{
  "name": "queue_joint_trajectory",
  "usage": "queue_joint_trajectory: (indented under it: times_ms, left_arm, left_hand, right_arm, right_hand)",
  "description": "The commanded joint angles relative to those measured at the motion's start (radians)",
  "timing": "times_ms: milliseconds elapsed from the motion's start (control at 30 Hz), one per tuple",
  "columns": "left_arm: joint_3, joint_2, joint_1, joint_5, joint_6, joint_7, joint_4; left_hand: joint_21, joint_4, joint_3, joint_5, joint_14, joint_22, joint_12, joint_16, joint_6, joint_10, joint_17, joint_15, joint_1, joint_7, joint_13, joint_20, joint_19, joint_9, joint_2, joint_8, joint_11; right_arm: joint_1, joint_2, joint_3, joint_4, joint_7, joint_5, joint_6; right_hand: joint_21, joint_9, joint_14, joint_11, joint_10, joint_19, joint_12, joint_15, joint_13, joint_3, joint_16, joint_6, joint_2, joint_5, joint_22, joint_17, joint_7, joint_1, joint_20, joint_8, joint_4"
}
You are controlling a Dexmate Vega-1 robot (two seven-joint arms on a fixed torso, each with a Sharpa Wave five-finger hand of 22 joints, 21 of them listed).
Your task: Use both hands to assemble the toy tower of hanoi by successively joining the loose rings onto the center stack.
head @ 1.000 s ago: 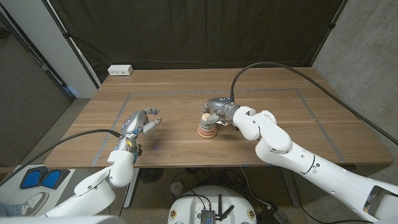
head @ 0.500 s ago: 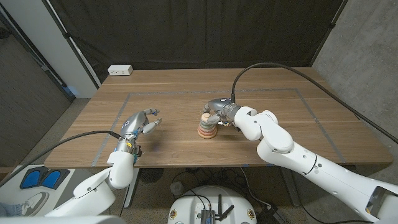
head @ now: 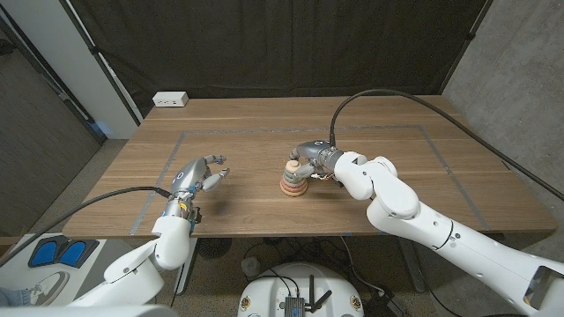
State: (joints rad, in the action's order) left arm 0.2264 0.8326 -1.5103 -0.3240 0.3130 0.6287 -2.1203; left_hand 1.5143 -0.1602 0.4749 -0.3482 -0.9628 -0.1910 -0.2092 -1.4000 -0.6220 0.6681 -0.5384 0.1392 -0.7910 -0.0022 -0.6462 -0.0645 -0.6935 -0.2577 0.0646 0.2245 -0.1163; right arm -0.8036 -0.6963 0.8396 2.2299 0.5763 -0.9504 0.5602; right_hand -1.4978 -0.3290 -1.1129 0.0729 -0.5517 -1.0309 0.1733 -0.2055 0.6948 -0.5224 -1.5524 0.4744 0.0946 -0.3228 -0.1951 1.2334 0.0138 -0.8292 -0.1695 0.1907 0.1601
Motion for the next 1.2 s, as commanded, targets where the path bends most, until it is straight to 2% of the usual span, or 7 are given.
queue_joint_trajectory:
  times_ms: [33, 167, 367, 733, 967, 1200]
  left_arm:
    - [-0.009, -0.007, -0.020, -0.007, 0.016, 0.005, -0.018]
    - [-0.007, -0.009, -0.022, -0.014, 0.024, 0.007, -0.026]
    - [-0.013, -0.010, -0.029, -0.016, 0.026, 0.007, -0.031]
    - [-0.016, -0.008, -0.025, -0.020, 0.042, -0.008, -0.040]
    - [-0.009, 0.009, -0.020, -0.044, 0.089, -0.033, -0.072]
    - [-0.023, 0.009, -0.032, -0.043, 0.091, -0.027, -0.077]
  left_hand:
    - [0.007, -0.003, 0.006, 0.004, -0.007, -0.003, 0.004, -0.004, -0.011, 0.006, -0.001, 0.081, 0.008, 0.000, -0.004, -0.141, -0.007, -0.005, 0.000, -0.005, 0.001]
    - [0.007, -0.004, 0.008, 0.004, -0.008, -0.003, 0.003, -0.007, -0.012, 0.006, -0.004, 0.081, 0.010, 0.000, -0.005, -0.141, -0.007, -0.005, 0.000, -0.005, 0.000]
    - [0.007, -0.006, 0.010, 0.004, -0.008, -0.003, 0.004, -0.007, -0.011, 0.004, -0.004, 0.081, 0.010, -0.001, -0.004, -0.141, -0.007, -0.005, -0.001, -0.006, 0.002]
    - [0.008, -0.008, 0.013, 0.004, -0.006, -0.004, 0.006, -0.007, -0.008, 0.002, -0.004, 0.081, 0.012, 0.000, -0.003, -0.141, -0.008, -0.006, -0.003, -0.008, 0.000]
    - [0.007, -0.010, 0.014, 0.004, -0.008, -0.003, 0.007, -0.010, -0.005, -0.001, -0.006, 0.081, 0.013, 0.001, -0.004, -0.141, -0.007, -0.006, -0.004, -0.009, 0.003]
    - [0.007, -0.010, 0.016, 0.005, -0.006, -0.003, 0.007, -0.008, -0.005, -0.003, -0.003, 0.081, 0.013, 0.001, -0.004, -0.141, -0.007, -0.006, -0.006, -0.009, 0.000]
  right_arm:
    - [-0.021, -0.007, -0.017, 0.026, 0.004, -0.015, 0.004]
    - [-0.035, -0.007, -0.033, 0.020, -0.021, 0.006, 0.000]
    - [-0.044, -0.008, -0.042, 0.019, -0.043, 0.006, 0.009]
    - [-0.096, -0.020, -0.090, 0.048, -0.105, 0.035, 0.062]
    - [-0.166, -0.036, -0.167, 0.053, -0.245, 0.152, 0.049]
    - [-0.177, -0.056, -0.174, 0.065, -0.296, 0.194, 0.074]
  right_hand:
    - [0.007, 0.002, 0.008, -0.006, 0.019, 0.007, -0.003, -0.010, -0.006, -0.001, 0.006, -0.020, 0.009, 0.005, -0.002, 0.004, -0.002, -0.005, -0.052, -0.003, 0.000]
    - [0.010, 0.004, 0.014, -0.018, 0.043, 0.011, -0.004, -0.010, -0.013, -0.001, 0.008, -0.033, 0.012, 0.008, -0.001, 0.003, -0.005, -0.001, -0.052, -0.002, -0.001]
    - [0.016, 0.007, 0.020, -0.022, 0.058, 0.017, -0.002, -0.009, -0.020, -0.003, 0.010, -0.048, 0.011, 0.011, 0.001, 0.003, -0.007, 0.001, -0.052, -0.002, -0.002]
    - [0.021, 0.010, 0.028, -0.024, 0.044, 0.019, 0.010, -0.009, -0.031, -0.009, 0.014, -0.029, -0.003, 0.013, 0.002, 0.001, -0.016, 0.004, -0.052, 0.012, -0.007]
    - [0.018, 0.014, 0.031, -0.021, 0.020, 0.012, 0.020, -0.009, -0.043, -0.012, 0.017, -0.004, -0.020, 0.015, -0.002, 0.000, -0.019, 0.022, -0.052, 0.023, -0.018]
    - [0.022, 0.014, 0.028, -0.017, 0.003, 0.008, 0.024, -0.010, -0.054, -0.022, 0.013, 0.029, -0.040, 0.012, 0.000, 0.001, -0.004, 0.021, -0.052, 0.038, -0.018]
